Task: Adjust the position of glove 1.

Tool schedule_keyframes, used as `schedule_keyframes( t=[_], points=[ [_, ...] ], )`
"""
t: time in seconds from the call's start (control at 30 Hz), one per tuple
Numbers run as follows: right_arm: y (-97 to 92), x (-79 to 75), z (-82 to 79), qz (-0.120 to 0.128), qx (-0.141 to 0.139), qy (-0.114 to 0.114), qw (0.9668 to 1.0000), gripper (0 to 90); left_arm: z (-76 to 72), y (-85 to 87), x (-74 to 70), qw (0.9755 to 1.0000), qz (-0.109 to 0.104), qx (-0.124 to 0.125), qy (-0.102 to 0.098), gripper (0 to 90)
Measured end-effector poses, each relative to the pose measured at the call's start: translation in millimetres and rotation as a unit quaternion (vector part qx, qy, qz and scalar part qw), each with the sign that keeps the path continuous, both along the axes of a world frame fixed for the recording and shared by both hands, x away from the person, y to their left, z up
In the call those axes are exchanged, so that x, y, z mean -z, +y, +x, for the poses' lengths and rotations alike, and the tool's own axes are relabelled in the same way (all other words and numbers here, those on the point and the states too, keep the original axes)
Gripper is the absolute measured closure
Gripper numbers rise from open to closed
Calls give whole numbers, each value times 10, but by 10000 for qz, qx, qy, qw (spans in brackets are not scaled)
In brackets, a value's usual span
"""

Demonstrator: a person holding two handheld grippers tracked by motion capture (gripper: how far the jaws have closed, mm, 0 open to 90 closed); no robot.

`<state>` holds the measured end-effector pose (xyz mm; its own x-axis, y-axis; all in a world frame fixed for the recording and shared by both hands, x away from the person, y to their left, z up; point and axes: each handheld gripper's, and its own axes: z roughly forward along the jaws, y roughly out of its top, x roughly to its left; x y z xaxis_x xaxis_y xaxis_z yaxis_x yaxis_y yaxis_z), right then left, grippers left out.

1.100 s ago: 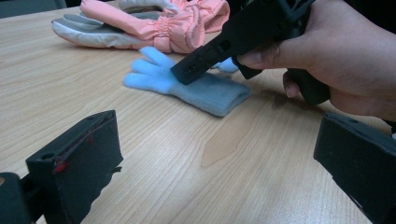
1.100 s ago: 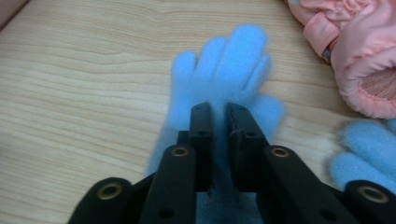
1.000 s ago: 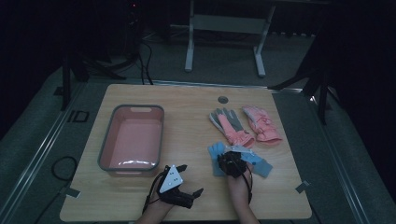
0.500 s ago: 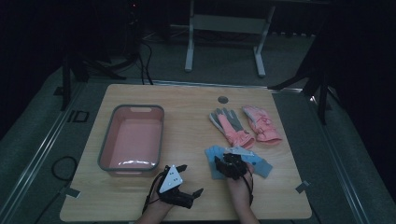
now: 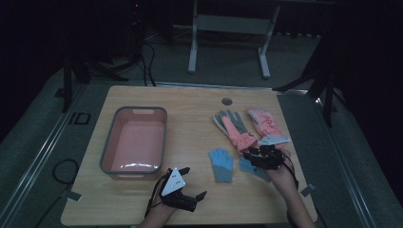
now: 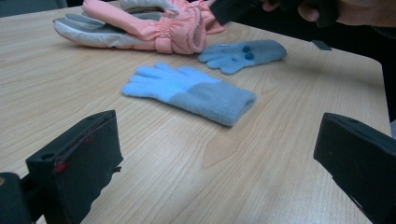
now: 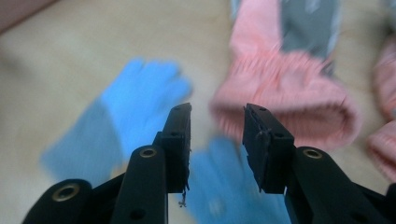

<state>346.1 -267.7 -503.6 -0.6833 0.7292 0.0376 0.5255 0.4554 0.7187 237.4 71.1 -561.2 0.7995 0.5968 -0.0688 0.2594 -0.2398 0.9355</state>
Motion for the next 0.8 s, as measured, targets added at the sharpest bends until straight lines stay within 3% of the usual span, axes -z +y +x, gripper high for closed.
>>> schedule_keyframes(
  t=[0.1,0.27,0.33,0.43,0.5,0.63,0.73,0.77,0.8],
  points=[
    [-170,66,-5,-294,-286,82,9991,618,3,1,0,10000,-4,-14,12,8],
    [-341,226,0,-639,-454,212,9967,618,2,2,0,10000,-9,-49,6,8],
    [-383,306,18,-618,-483,305,9965,621,4,4,1,10000,-26,-60,21,8],
    [-430,365,20,-439,-333,436,9975,710,5,10,1,10000,-46,-78,35,8],
    [-419,374,-25,-537,-330,306,9975,804,2,12,3,9999,-73,-94,28,8],
    [-378,382,-79,-584,-125,198,9980,842,5,12,2,9999,-66,-104,35,8],
    [-359,370,-133,-487,213,308,9981,854,2,10,1,9999,-52,-106,21,8],
    [-359,370,-133,-487,213,308,9981,854,2,10,1,9999,-52,-106,21,8],
    [-353,296,-225,-428,649,418,9961,862,-2,9,2,9999,-54,-114,4,8]
  ],
)
